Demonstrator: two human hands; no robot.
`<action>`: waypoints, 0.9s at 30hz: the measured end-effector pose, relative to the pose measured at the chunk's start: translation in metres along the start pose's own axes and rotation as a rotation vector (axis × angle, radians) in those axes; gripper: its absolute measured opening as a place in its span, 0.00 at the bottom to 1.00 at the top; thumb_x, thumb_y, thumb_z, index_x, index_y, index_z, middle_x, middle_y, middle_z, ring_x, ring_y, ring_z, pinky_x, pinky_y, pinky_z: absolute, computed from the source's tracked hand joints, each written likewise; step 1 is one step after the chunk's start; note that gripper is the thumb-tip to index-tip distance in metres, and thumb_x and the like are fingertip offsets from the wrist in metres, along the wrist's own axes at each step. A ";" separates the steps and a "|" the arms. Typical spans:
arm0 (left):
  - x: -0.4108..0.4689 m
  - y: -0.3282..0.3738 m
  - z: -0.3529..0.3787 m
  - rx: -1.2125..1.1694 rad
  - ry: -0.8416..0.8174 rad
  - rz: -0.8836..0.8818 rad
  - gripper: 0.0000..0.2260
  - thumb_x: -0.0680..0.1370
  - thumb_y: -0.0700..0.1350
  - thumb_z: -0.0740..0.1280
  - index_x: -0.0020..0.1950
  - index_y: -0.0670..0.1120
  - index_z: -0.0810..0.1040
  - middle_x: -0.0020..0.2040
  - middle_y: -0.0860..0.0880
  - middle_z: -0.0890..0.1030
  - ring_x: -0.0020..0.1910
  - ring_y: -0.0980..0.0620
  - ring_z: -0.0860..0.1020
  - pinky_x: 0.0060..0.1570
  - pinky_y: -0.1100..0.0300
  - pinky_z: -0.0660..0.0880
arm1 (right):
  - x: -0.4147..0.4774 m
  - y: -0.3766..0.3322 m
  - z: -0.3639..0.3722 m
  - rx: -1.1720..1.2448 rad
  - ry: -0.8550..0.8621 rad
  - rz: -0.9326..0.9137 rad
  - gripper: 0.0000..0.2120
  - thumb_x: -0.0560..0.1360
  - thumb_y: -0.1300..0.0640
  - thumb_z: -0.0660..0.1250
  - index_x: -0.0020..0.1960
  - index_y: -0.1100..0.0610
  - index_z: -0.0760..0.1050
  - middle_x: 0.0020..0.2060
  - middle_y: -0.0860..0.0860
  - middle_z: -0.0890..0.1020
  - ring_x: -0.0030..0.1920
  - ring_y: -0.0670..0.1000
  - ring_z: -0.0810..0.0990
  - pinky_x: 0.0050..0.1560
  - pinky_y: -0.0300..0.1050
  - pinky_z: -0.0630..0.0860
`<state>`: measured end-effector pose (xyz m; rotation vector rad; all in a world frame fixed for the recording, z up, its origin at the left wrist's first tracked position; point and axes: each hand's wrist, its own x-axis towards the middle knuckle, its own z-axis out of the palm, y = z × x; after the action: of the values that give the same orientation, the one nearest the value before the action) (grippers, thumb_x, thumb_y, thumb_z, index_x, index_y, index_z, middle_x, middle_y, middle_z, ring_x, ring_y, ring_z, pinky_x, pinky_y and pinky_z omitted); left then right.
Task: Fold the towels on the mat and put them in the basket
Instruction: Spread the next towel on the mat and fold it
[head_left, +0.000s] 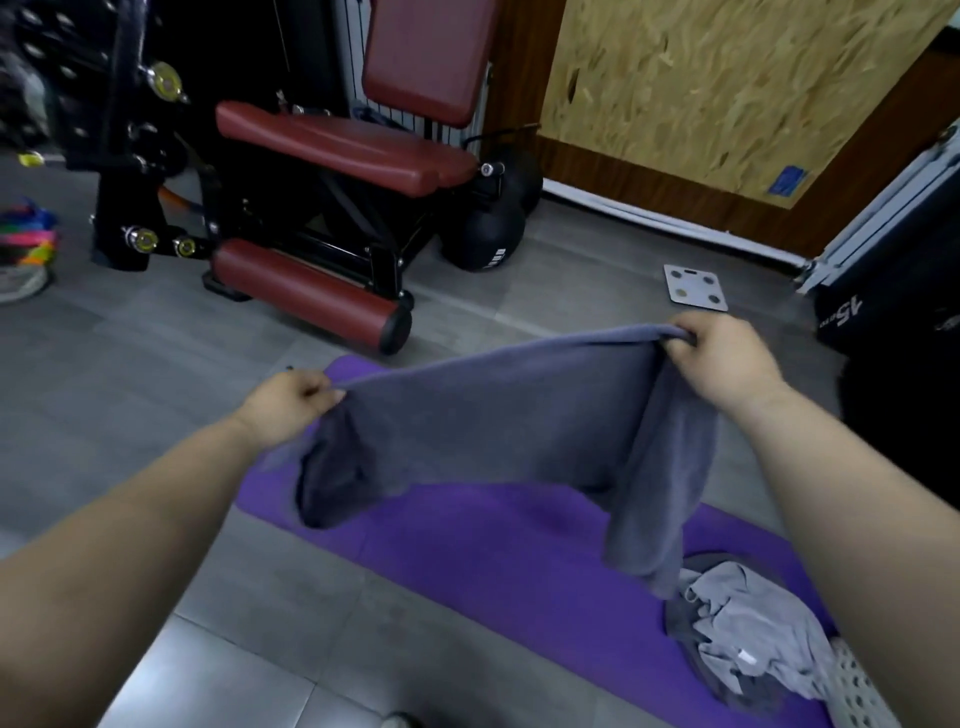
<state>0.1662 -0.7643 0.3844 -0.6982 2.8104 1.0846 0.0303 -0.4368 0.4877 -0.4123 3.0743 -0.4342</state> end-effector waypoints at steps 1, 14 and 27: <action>0.004 0.006 0.001 -0.135 0.053 0.001 0.14 0.78 0.40 0.61 0.32 0.44 0.68 0.35 0.42 0.71 0.41 0.49 0.69 0.34 0.64 0.64 | 0.001 0.002 0.008 0.043 0.013 0.038 0.10 0.76 0.64 0.59 0.50 0.65 0.77 0.50 0.64 0.80 0.53 0.63 0.76 0.49 0.49 0.70; 0.067 0.084 0.072 -0.453 0.088 0.014 0.13 0.76 0.39 0.65 0.32 0.47 0.73 0.28 0.55 0.74 0.23 0.70 0.70 0.30 0.78 0.66 | 0.023 0.106 0.074 -0.018 -0.250 0.198 0.09 0.76 0.54 0.62 0.52 0.52 0.79 0.57 0.53 0.79 0.58 0.56 0.76 0.54 0.46 0.71; 0.187 -0.003 0.248 0.027 -0.408 -0.025 0.18 0.74 0.39 0.67 0.24 0.45 0.71 0.16 0.56 0.71 0.19 0.66 0.70 0.25 0.74 0.65 | 0.034 0.206 0.301 0.106 -0.912 0.320 0.20 0.75 0.51 0.64 0.27 0.53 0.63 0.21 0.48 0.70 0.30 0.48 0.70 0.30 0.36 0.63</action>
<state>-0.0288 -0.6789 0.1575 -0.4466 2.4572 1.0443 -0.0415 -0.3362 0.1432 -0.0639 2.1608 -0.2805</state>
